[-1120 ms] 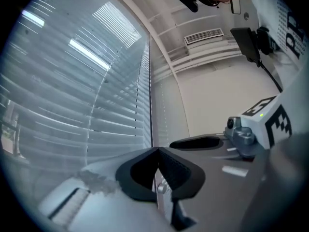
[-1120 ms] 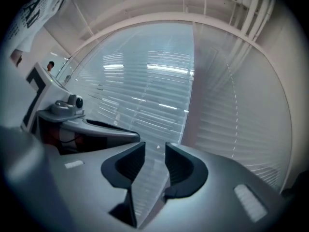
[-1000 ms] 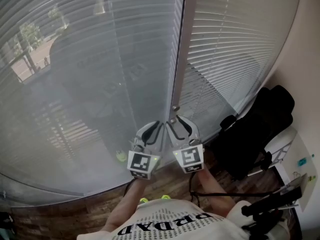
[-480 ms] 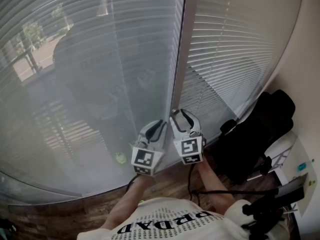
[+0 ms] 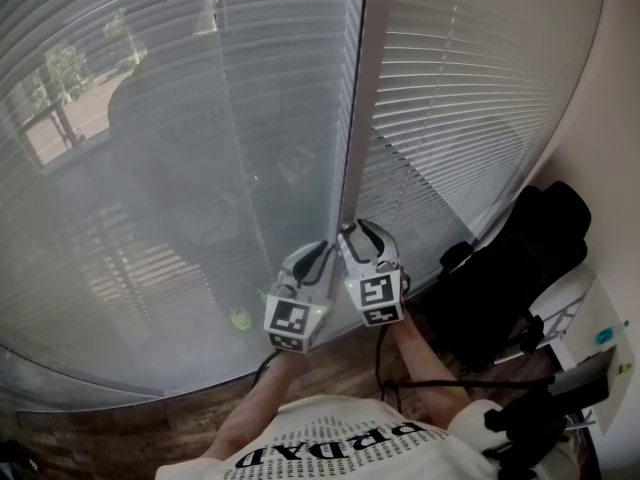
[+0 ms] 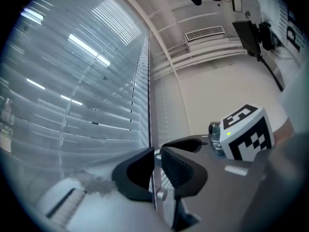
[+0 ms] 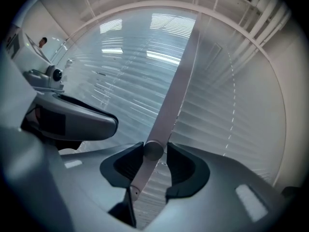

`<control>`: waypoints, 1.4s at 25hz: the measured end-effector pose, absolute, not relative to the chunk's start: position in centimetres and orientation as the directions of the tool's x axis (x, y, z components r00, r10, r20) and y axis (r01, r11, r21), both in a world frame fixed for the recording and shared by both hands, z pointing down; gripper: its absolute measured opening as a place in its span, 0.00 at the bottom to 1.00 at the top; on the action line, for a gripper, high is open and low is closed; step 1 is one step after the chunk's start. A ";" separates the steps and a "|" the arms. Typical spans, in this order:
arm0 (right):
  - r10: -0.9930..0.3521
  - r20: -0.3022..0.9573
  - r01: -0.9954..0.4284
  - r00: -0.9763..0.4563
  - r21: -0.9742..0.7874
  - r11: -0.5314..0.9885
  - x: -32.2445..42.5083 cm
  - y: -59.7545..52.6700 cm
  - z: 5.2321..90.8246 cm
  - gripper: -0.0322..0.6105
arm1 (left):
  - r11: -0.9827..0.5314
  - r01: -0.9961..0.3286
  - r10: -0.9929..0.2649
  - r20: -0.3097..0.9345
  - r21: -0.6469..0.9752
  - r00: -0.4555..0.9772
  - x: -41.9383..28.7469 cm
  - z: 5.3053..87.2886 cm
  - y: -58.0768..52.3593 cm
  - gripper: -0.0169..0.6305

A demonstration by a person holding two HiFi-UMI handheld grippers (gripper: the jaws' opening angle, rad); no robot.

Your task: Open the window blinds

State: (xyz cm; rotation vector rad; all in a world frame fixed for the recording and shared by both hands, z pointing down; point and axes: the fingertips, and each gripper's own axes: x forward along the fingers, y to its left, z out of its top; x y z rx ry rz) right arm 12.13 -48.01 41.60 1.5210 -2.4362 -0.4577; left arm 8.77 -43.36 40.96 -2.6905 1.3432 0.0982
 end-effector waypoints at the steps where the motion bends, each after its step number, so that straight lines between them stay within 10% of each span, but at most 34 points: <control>1: -0.900 0.033 -0.825 -0.436 0.384 0.414 12.0 -48.0 41.6 0.29 | -0.595 -0.799 -0.791 -0.116 -0.087 0.601 8.8 41.0 -43.4 0.09; 35: -0.917 0.009 -0.907 -0.398 0.145 0.395 12.2 -48.7 41.9 0.26 | -0.614 -0.785 -0.778 -0.104 -0.083 0.620 8.2 41.5 -44.0 0.08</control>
